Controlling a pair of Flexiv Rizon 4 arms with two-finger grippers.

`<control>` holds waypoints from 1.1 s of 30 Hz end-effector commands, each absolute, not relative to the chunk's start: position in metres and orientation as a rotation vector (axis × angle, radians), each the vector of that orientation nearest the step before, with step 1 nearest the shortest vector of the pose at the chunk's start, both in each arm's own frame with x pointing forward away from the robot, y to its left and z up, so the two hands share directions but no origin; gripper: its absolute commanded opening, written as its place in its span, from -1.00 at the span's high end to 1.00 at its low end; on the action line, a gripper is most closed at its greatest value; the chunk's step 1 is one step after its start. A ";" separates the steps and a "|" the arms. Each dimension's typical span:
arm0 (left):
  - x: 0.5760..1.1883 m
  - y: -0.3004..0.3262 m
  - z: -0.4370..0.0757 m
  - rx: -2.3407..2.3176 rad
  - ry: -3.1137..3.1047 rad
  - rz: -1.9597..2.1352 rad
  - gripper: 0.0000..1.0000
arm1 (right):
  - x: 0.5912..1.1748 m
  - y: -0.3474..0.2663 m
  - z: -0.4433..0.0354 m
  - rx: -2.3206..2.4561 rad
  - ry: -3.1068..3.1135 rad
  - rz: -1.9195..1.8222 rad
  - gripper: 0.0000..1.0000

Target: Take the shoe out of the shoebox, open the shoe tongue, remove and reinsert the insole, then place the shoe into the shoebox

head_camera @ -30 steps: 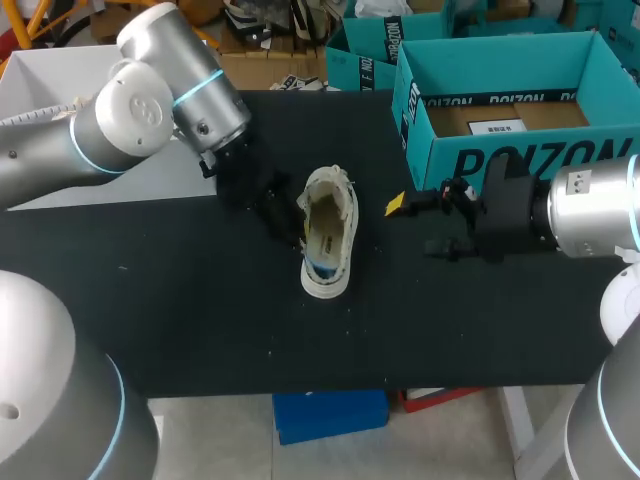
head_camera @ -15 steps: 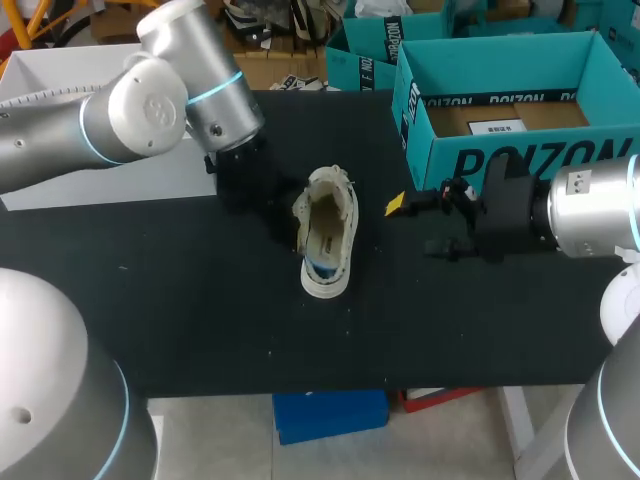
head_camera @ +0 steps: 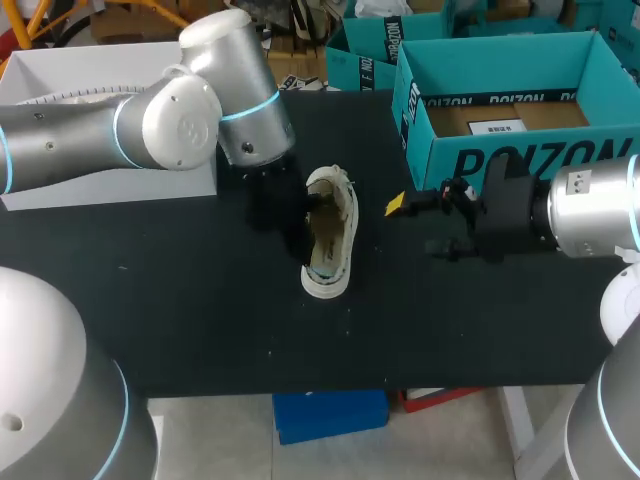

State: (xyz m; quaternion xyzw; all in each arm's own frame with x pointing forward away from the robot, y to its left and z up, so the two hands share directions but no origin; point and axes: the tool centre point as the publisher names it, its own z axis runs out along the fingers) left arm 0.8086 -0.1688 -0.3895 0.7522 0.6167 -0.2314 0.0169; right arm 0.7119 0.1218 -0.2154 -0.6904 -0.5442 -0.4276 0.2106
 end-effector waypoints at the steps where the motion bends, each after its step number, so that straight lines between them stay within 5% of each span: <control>1: 0.810 -0.177 -0.395 2.351 1.925 -0.703 1.00 | 0.712 0.122 -0.215 -1.919 -1.513 -1.188 -1.00; 15: 0.813 -0.173 -0.359 2.382 1.921 -0.729 1.00 | 0.712 0.122 -0.215 -1.919 -1.513 -1.188 -1.00; 33: 0.814 -0.186 -0.390 2.489 1.893 -0.467 1.00 | 0.712 0.122 -0.215 -1.919 -1.513 -1.188 -1.00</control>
